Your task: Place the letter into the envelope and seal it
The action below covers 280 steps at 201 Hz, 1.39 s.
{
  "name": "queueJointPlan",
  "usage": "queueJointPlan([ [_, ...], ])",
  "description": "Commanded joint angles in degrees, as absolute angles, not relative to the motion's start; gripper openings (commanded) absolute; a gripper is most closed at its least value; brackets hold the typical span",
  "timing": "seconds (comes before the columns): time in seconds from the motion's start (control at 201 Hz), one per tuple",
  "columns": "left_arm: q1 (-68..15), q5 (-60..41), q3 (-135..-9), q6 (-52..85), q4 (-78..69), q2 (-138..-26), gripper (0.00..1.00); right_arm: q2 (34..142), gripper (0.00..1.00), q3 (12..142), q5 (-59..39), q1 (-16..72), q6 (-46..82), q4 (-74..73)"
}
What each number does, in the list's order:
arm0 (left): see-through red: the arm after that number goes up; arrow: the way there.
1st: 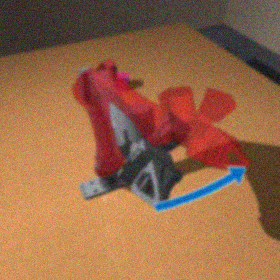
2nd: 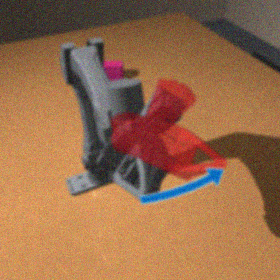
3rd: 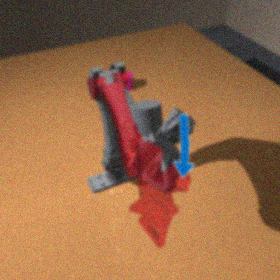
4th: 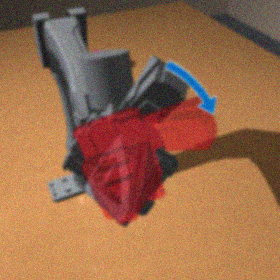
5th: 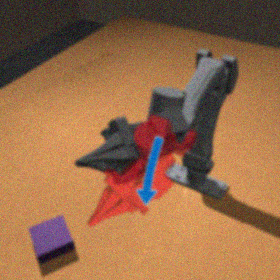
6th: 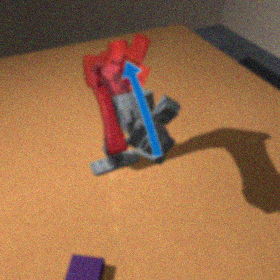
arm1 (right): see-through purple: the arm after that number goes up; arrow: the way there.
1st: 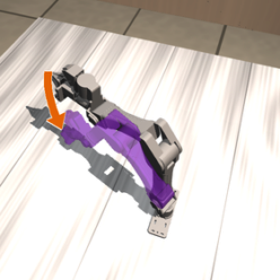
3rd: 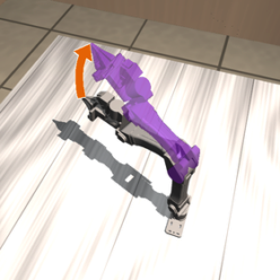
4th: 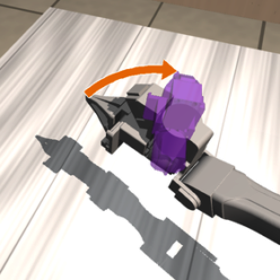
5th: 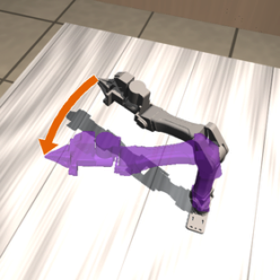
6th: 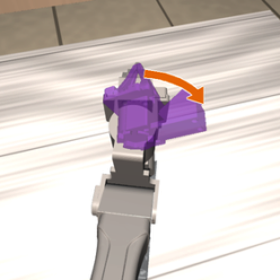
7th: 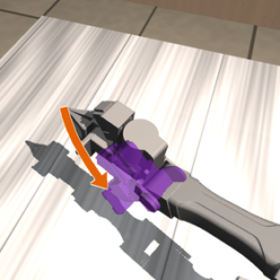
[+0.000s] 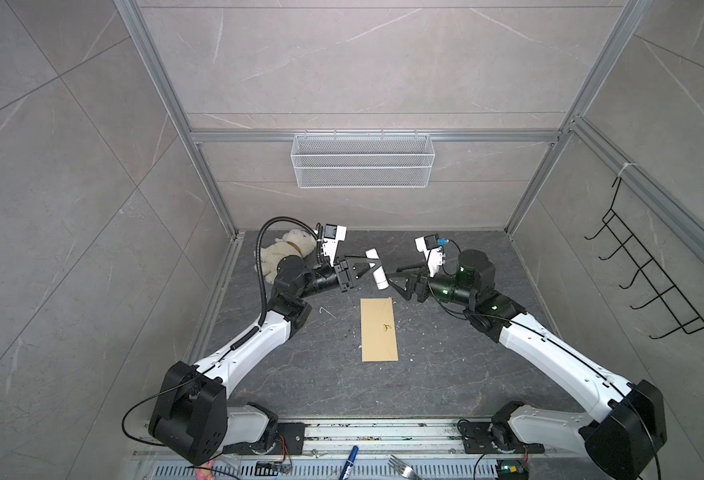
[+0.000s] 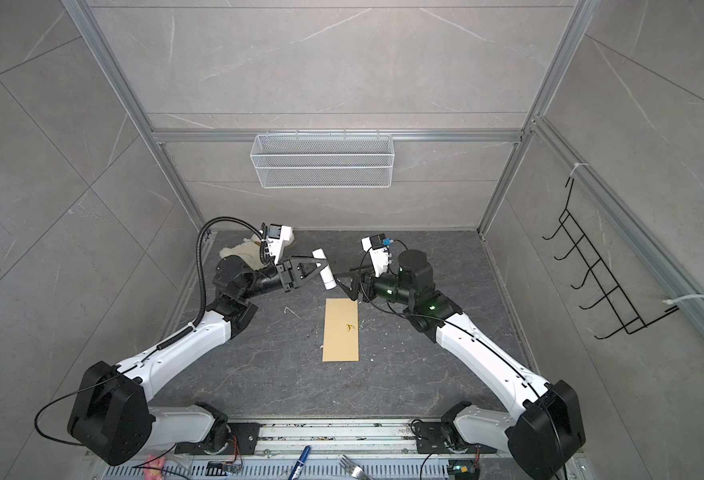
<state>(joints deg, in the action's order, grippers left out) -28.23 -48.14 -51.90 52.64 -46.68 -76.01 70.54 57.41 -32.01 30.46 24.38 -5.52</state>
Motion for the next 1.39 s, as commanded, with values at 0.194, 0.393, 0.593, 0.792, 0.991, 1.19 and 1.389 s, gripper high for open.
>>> queueJointPlan([
  [0.194,-28.05,-47.37,-54.58,51.59,-48.91,-76.82,0.0,66.21,0.82,56.59,-39.08,30.24,22.76,-5.14],
  [0.393,-28.04,-47.35,-54.58,51.28,-48.49,-76.66,0.0,64.74,0.83,56.76,-40.25,30.15,22.32,-3.87],
  [0.593,-28.04,-47.07,-54.66,50.91,-47.89,-76.43,0.0,66.03,0.8,59.31,-44.41,30.23,23.03,-2.57],
  [0.792,-28.04,-46.78,-54.77,51.66,-48.73,-76.81,0.0,68.23,0.71,60.57,-44.14,30.49,23.34,-2.84],
  [0.991,-28.01,-46.69,-54.76,52.38,-49.65,-77.08,0.0,70.6,0.65,61.51,-43.86,31.63,23.93,-4.64],
  [1.19,-28.03,-46.71,-54.65,52.56,-49.74,-77.17,0.0,71.63,0.58,61.54,-43.77,32.24,25.2,-7.28],
  [1.389,-28.03,-46.67,-54.49,52.92,-50.26,-77.49,0.0,72.64,0.5,61.88,-43.43,32.91,25.63,-8.16],
])
